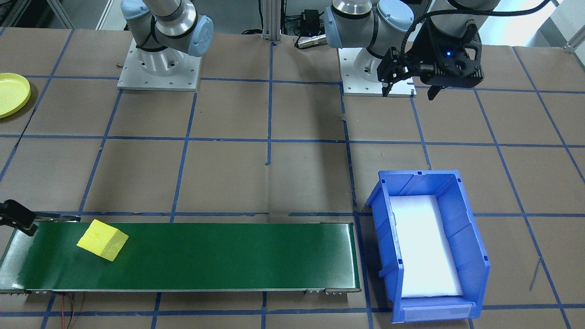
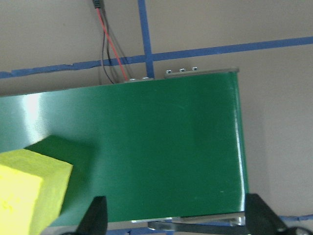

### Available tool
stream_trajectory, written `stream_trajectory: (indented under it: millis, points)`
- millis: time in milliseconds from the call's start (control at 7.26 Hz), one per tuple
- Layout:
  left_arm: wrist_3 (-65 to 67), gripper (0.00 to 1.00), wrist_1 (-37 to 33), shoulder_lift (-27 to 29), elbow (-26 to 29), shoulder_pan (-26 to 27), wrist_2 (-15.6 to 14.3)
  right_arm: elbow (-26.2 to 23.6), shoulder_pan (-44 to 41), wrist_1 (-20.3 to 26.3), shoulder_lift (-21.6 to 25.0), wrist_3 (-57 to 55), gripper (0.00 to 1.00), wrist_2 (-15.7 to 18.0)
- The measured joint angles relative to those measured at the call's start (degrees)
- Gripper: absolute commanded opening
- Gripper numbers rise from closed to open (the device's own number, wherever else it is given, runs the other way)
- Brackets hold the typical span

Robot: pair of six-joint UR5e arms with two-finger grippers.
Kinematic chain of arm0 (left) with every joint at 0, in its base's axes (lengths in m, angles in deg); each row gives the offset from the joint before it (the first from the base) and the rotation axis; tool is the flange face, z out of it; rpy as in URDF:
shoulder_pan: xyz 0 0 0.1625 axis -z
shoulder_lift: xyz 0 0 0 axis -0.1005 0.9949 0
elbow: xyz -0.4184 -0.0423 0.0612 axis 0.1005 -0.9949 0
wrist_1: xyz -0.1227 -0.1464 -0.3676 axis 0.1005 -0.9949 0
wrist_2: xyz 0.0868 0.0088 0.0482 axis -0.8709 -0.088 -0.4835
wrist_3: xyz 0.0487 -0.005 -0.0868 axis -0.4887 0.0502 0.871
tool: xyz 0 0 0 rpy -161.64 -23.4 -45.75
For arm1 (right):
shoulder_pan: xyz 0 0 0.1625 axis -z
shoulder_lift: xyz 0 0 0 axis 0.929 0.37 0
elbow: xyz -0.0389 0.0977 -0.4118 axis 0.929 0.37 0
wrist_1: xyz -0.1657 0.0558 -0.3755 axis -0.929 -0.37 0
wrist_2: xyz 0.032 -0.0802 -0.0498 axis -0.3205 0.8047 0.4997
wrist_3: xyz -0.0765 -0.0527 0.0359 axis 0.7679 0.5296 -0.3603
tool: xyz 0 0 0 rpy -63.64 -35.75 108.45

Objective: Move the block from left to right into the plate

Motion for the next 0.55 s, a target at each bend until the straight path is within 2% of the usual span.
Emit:
stream_trajectory:
  millis: [276,551]
  points:
    - [-0.02,1.00,0.06,0.00,0.05,0.00,0.00,0.07,-4.78,-0.47,-1.98,-8.11,1.00,-0.58]
    - [-0.08,1.00,0.09,0.00,0.05,0.00,0.00,0.12,-6.57,-2.05,-4.07,-11.14,1.00,-0.86]
